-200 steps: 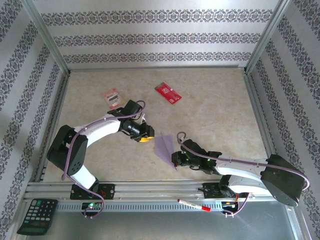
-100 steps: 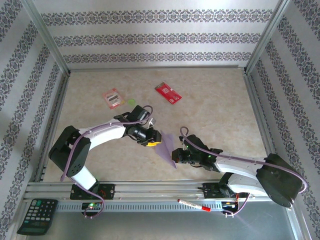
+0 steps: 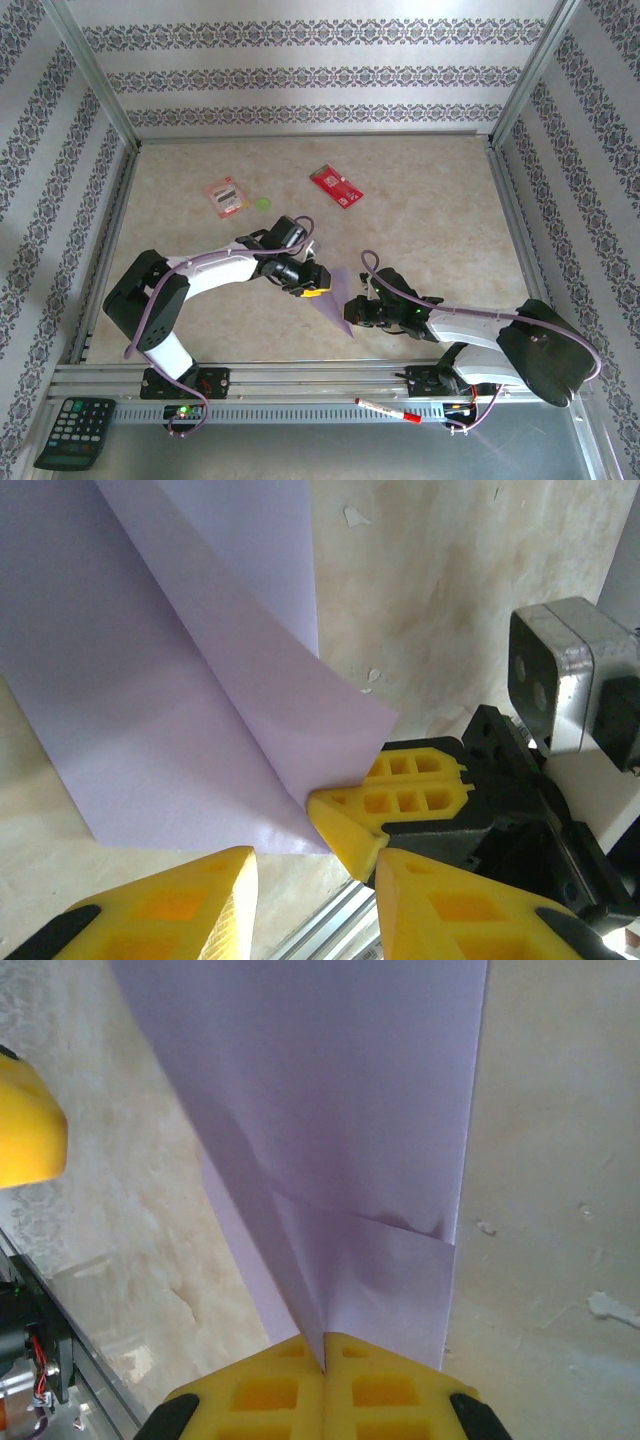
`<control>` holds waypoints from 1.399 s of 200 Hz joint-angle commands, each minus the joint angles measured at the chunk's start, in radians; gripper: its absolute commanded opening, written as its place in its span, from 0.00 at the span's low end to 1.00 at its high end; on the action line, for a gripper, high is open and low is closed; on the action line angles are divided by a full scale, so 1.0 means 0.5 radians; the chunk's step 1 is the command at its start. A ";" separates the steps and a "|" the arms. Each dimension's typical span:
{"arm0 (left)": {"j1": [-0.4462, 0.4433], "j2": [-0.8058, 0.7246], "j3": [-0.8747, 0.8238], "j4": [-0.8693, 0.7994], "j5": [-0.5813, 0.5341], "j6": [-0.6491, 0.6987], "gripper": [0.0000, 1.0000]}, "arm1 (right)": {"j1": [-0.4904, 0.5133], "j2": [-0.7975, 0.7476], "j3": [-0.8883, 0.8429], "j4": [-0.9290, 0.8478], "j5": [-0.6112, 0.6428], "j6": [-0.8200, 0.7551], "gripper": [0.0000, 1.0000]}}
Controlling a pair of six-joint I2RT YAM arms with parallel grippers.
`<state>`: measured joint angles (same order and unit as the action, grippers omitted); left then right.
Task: Fold a paper plane with a square sheet of paper (pick it up from the middle)
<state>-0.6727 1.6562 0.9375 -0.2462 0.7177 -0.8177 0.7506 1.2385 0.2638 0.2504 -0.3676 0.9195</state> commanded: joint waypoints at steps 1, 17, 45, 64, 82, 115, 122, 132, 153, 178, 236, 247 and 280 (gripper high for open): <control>-0.043 0.049 0.012 0.054 0.046 -0.015 0.35 | -0.035 0.026 -0.036 0.105 -0.070 0.025 0.00; -0.055 0.062 0.018 0.056 0.045 -0.012 0.34 | -0.054 0.038 -0.043 0.118 -0.088 0.023 0.00; -0.060 0.081 0.031 0.051 0.047 -0.003 0.33 | -0.103 0.063 -0.065 0.174 -0.160 0.030 0.00; -0.060 0.076 0.038 0.026 0.037 0.015 0.33 | -0.112 0.029 -0.069 0.177 -0.197 0.026 0.00; -0.060 0.057 0.030 0.034 0.027 0.018 0.33 | -0.125 -0.007 -0.067 0.169 -0.237 0.017 0.00; -0.059 0.020 0.001 0.055 0.010 0.006 0.33 | -0.130 -0.008 -0.061 0.182 -0.292 0.017 0.00; -0.060 0.017 -0.003 0.060 0.007 0.002 0.33 | -0.130 0.003 -0.061 0.193 -0.296 0.019 0.00; -0.060 0.008 -0.018 0.081 0.006 -0.013 0.33 | -0.131 0.021 -0.058 0.204 -0.296 0.019 0.00; -0.060 -0.005 -0.042 0.091 -0.006 -0.026 0.32 | -0.130 0.065 -0.060 0.241 -0.293 0.026 0.00; -0.060 0.017 -0.055 0.076 -0.020 -0.024 0.30 | -0.133 0.129 -0.070 0.305 -0.301 0.041 0.00; -0.060 0.132 -0.089 0.054 -0.078 0.008 0.28 | -0.128 0.209 -0.089 0.398 -0.290 0.077 0.00; -0.060 0.136 -0.104 0.085 -0.074 -0.004 0.28 | -0.129 0.223 -0.098 0.416 -0.287 0.079 0.00; -0.060 0.133 -0.131 0.122 -0.076 -0.015 0.28 | -0.130 0.272 -0.112 0.469 -0.296 0.080 0.00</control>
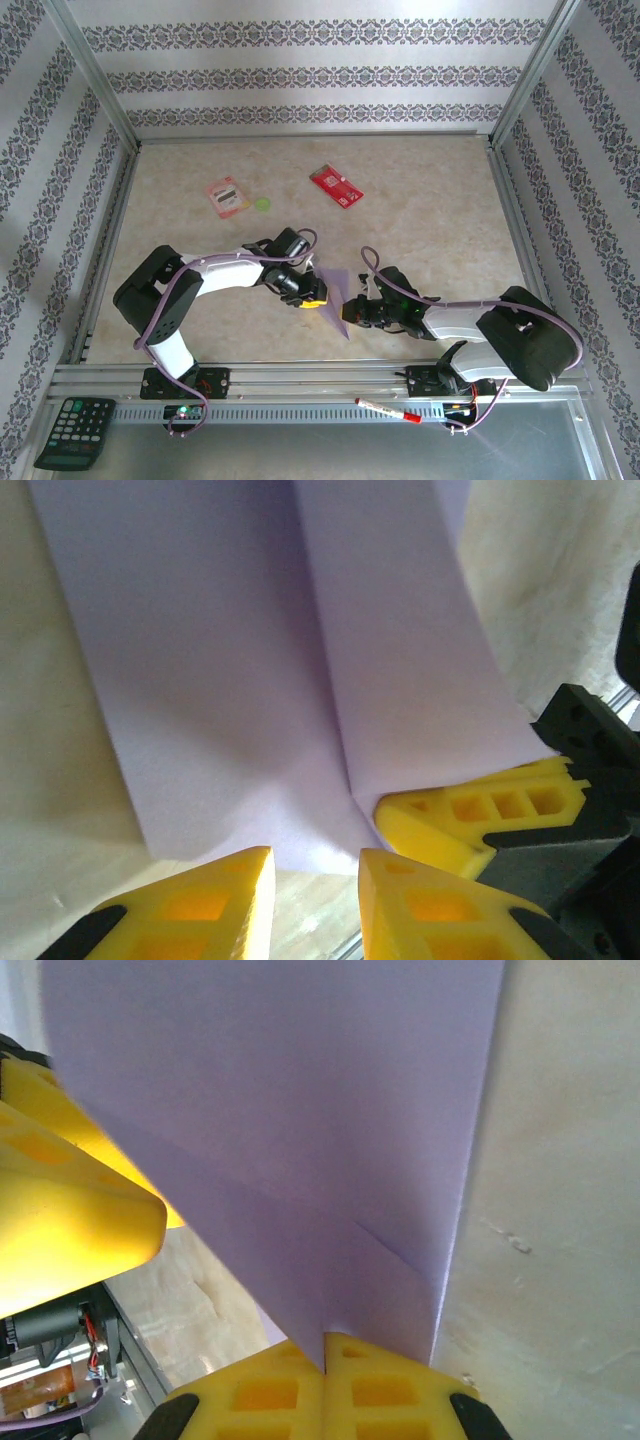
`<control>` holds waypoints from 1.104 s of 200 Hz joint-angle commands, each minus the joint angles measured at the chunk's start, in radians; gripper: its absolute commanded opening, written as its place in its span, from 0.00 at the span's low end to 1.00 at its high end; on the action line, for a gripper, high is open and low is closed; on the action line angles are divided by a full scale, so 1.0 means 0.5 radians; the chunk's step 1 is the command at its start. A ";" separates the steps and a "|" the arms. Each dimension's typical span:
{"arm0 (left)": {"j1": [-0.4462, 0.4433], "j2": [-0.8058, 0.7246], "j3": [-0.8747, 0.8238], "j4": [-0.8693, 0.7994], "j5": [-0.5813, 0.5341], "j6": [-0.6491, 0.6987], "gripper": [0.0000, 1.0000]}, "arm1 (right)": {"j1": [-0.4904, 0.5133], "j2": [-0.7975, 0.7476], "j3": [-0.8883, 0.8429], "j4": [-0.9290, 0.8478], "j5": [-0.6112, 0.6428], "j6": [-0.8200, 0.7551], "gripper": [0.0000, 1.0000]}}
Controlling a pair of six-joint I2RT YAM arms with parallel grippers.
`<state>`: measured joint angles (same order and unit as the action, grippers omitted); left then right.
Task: Fold a paper plane with a square sheet of paper (pick it up from the middle)
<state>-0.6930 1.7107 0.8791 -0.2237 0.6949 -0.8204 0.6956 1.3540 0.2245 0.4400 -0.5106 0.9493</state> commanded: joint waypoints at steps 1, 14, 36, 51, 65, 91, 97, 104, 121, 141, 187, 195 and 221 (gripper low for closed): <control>-0.019 0.024 -0.015 0.076 -0.029 -0.010 0.28 | -0.020 0.042 -0.034 0.093 -0.010 0.020 0.00; -0.019 0.029 -0.020 0.087 -0.028 -0.010 0.28 | -0.020 0.066 -0.039 0.120 -0.013 0.019 0.00; -0.021 0.024 -0.035 0.092 -0.033 -0.013 0.28 | -0.024 0.102 -0.066 0.192 -0.022 0.044 0.00; -0.019 0.012 -0.045 0.111 -0.034 -0.019 0.28 | -0.030 0.114 -0.100 0.252 -0.027 0.065 0.00; -0.019 0.003 -0.054 0.152 -0.025 -0.031 0.28 | -0.039 0.106 -0.120 0.299 -0.034 0.080 0.00; -0.019 0.014 -0.055 0.152 -0.030 -0.029 0.28 | -0.058 0.071 -0.131 0.298 -0.054 0.079 0.00; -0.019 0.018 -0.052 0.143 -0.037 -0.022 0.28 | -0.066 0.068 -0.138 0.299 -0.058 0.080 0.00; -0.019 0.028 -0.051 0.125 -0.054 -0.011 0.27 | -0.074 0.066 -0.143 0.299 -0.064 0.076 0.00; -0.019 0.053 -0.056 0.096 -0.083 0.007 0.27 | -0.091 0.074 -0.151 0.308 -0.088 0.080 0.00; -0.019 0.075 -0.073 0.101 -0.098 0.007 0.26 | -0.115 0.089 -0.170 0.334 -0.110 0.094 0.00; -0.019 0.090 -0.079 0.089 -0.120 0.020 0.26 | -0.140 0.146 -0.210 0.446 -0.144 0.145 0.00; -0.019 0.091 -0.083 0.086 -0.119 0.021 0.26 | -0.143 0.161 -0.216 0.475 -0.150 0.155 0.00; -0.019 0.096 -0.086 0.087 -0.128 0.018 0.25 | -0.156 0.186 -0.242 0.541 -0.163 0.185 0.00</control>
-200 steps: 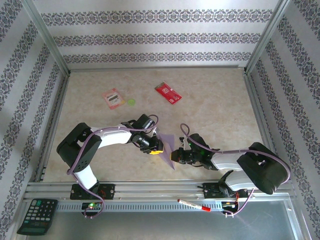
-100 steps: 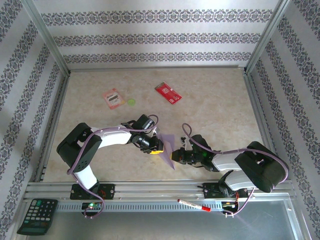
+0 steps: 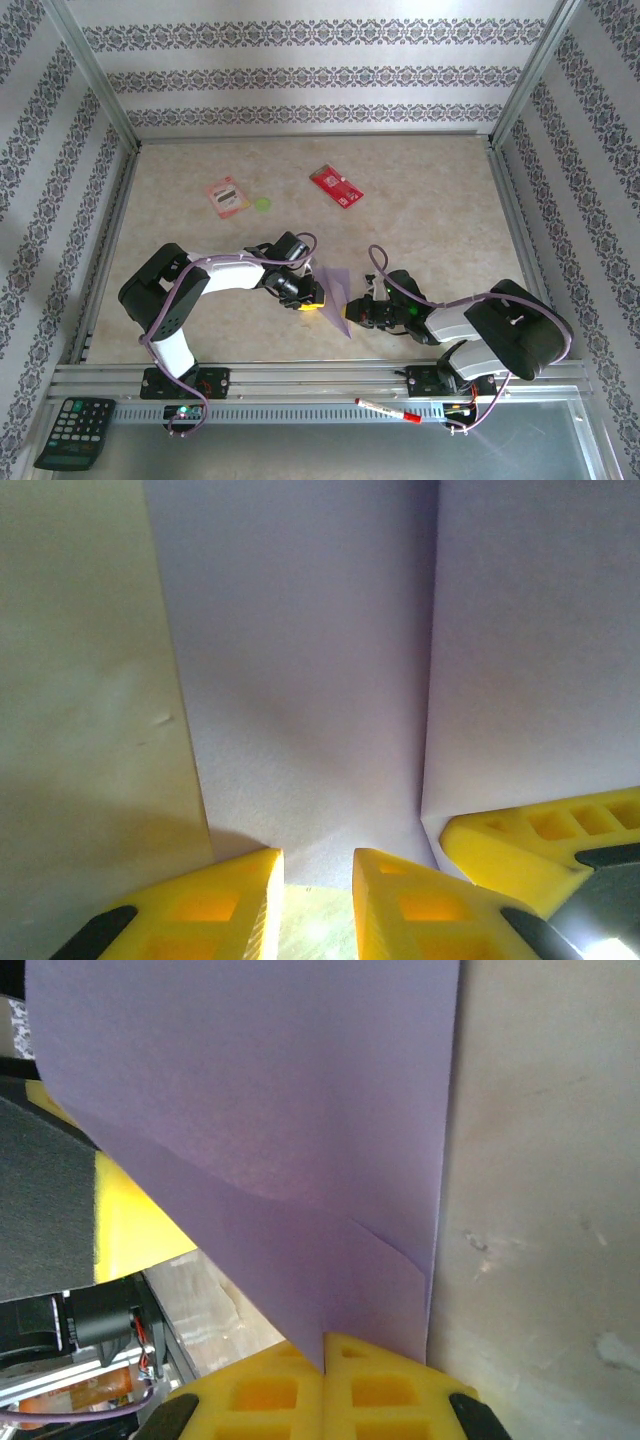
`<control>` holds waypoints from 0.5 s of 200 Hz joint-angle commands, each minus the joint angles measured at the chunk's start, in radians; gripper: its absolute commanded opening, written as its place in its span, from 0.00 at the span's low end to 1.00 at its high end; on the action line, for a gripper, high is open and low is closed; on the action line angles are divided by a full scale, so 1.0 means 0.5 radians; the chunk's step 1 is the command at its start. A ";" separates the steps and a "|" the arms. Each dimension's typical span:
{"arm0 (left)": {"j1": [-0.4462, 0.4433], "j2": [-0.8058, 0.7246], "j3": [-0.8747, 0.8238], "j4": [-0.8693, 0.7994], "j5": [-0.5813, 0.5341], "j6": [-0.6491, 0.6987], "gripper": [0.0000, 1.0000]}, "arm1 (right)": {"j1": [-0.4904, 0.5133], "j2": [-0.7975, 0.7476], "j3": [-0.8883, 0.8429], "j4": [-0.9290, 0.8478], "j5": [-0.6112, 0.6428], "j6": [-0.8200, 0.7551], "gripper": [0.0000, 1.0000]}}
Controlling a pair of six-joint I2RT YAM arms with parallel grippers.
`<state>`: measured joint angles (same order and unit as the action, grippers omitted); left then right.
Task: Fold a paper plane with a square sheet of paper (pick it up from the middle)
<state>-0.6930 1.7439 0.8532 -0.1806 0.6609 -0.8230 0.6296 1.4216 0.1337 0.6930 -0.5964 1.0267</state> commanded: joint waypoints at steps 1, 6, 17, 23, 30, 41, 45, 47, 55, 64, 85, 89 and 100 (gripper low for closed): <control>-0.019 0.029 -0.036 0.002 -0.061 0.023 0.25 | -0.025 0.052 -0.061 0.035 0.009 0.031 0.00; -0.019 0.025 -0.034 0.005 -0.060 0.021 0.25 | -0.028 0.054 -0.065 0.042 0.006 0.036 0.00; -0.019 0.015 -0.032 0.006 -0.054 0.017 0.25 | -0.027 0.065 -0.068 0.054 0.006 0.045 0.00; -0.019 0.007 -0.024 0.009 -0.048 0.015 0.25 | -0.028 0.072 -0.069 0.061 0.001 0.044 0.00; -0.019 -0.005 -0.016 0.014 -0.037 0.011 0.25 | -0.029 0.081 -0.069 0.070 -0.001 0.047 0.00; -0.017 -0.032 -0.001 0.033 -0.022 0.001 0.26 | -0.032 0.090 -0.078 0.084 -0.004 0.054 0.00; -0.019 -0.043 0.002 0.046 -0.011 -0.001 0.26 | -0.034 0.093 -0.081 0.086 -0.004 0.057 0.00; -0.019 -0.051 0.005 0.055 -0.007 -0.003 0.26 | -0.035 0.095 -0.080 0.086 -0.002 0.057 0.00; -0.019 -0.076 0.014 0.088 0.012 -0.012 0.26 | -0.038 0.097 -0.081 0.088 0.002 0.056 0.00; -0.019 -0.099 0.019 0.137 0.046 -0.019 0.24 | -0.040 0.100 -0.081 0.090 0.005 0.060 0.00; -0.032 -0.087 0.063 0.210 0.138 -0.031 0.15 | -0.040 0.104 -0.079 0.090 0.007 0.064 0.00; -0.038 -0.078 0.070 0.218 0.149 -0.034 0.13 | -0.039 0.102 -0.082 0.090 0.010 0.064 0.00; -0.055 -0.051 0.097 0.249 0.180 -0.041 0.10 | -0.043 0.105 -0.086 0.090 0.023 0.066 0.00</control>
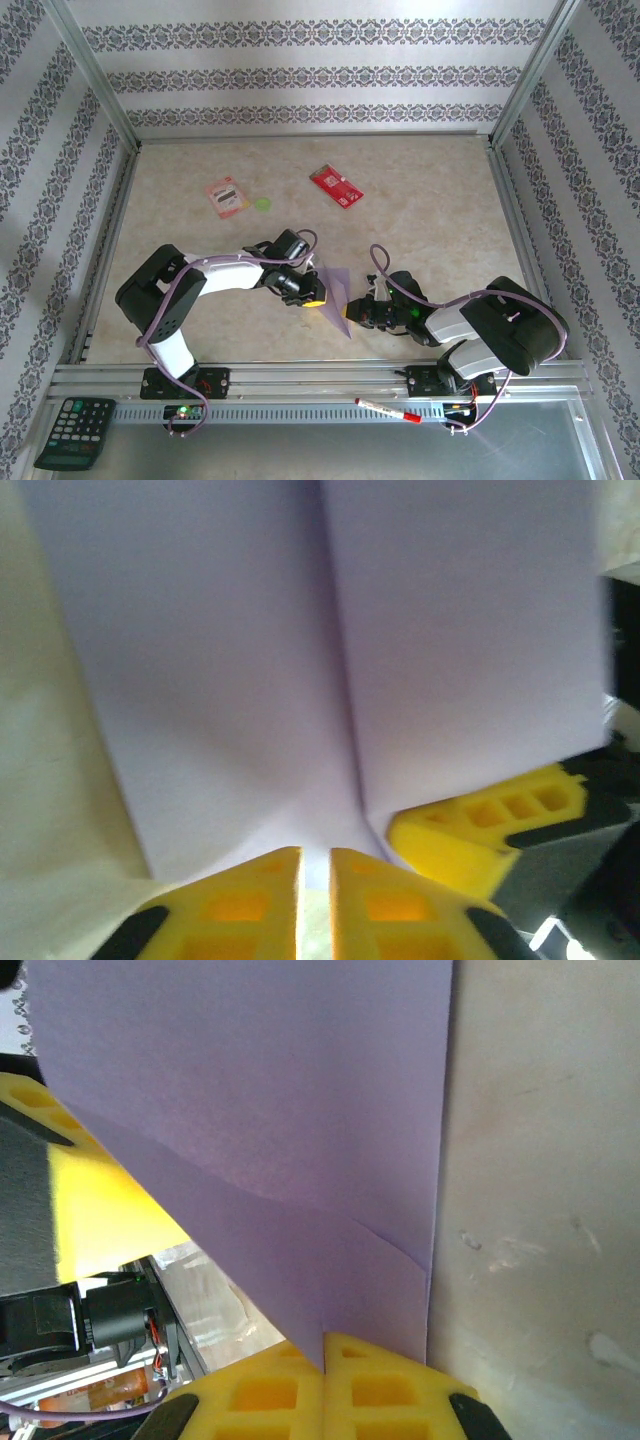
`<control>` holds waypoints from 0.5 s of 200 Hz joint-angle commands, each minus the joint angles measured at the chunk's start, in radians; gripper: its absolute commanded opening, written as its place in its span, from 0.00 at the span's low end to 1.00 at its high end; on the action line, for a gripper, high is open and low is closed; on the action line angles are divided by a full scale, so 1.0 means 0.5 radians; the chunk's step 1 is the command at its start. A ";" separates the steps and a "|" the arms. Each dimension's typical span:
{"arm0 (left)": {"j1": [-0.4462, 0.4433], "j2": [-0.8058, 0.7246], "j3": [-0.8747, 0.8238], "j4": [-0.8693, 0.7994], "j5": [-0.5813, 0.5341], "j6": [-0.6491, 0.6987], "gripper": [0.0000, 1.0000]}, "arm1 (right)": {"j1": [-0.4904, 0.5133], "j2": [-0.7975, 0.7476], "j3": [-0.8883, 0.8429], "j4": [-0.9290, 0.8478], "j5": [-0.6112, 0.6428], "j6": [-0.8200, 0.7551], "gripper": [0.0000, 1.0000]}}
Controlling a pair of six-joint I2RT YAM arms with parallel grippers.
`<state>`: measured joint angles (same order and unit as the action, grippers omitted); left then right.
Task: Fold a paper plane with a square sheet of paper (pick it up from the middle)
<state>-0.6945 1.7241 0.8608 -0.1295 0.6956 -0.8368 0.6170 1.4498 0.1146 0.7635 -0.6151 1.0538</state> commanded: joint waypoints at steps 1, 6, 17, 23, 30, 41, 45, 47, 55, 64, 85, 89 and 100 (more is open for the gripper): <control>-0.054 -0.010 0.084 0.151 0.113 -0.014 0.10 | -0.017 0.049 -0.047 -0.051 0.061 0.011 0.00; -0.058 0.006 0.096 0.157 0.126 -0.017 0.09 | -0.017 0.050 -0.047 -0.048 0.061 0.010 0.00; -0.058 0.040 0.123 0.161 0.133 -0.019 0.07 | -0.017 0.057 -0.048 -0.048 0.066 0.012 0.00; -0.059 0.058 0.135 0.164 0.138 -0.013 0.06 | -0.016 0.060 -0.045 -0.047 0.064 0.010 0.00; -0.059 0.083 0.151 0.165 0.142 -0.011 0.06 | -0.016 0.061 -0.047 -0.048 0.064 0.011 0.00; -0.059 0.111 0.177 0.173 0.148 -0.007 0.05 | -0.019 0.066 -0.045 -0.048 0.069 0.012 0.00; -0.058 0.119 0.183 0.176 0.149 -0.010 0.05 | -0.016 0.067 -0.045 -0.047 0.068 0.011 0.00; -0.060 0.123 0.187 0.178 0.150 -0.011 0.05 | -0.017 0.067 -0.045 -0.047 0.068 0.012 0.00; -0.060 0.139 0.199 0.181 0.152 -0.009 0.05 | -0.018 0.072 -0.045 -0.047 0.068 0.006 0.00; -0.061 0.154 0.214 0.179 0.155 -0.007 0.05 | -0.018 0.074 -0.046 -0.048 0.068 0.007 0.00; -0.058 0.184 0.246 0.167 0.157 0.003 0.05 | -0.016 0.082 -0.041 -0.048 0.069 0.005 0.00; -0.058 0.189 0.250 0.165 0.156 0.000 0.05 | -0.018 0.084 -0.039 -0.048 0.068 0.005 0.00; -0.059 0.195 0.256 0.167 0.155 0.005 0.05 | -0.017 0.085 -0.038 -0.048 0.071 0.008 0.00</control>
<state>-0.7136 1.8099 0.9569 -0.0635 0.7563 -0.8425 0.6167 1.4624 0.1127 0.7818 -0.6197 1.0691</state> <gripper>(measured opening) 0.050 0.040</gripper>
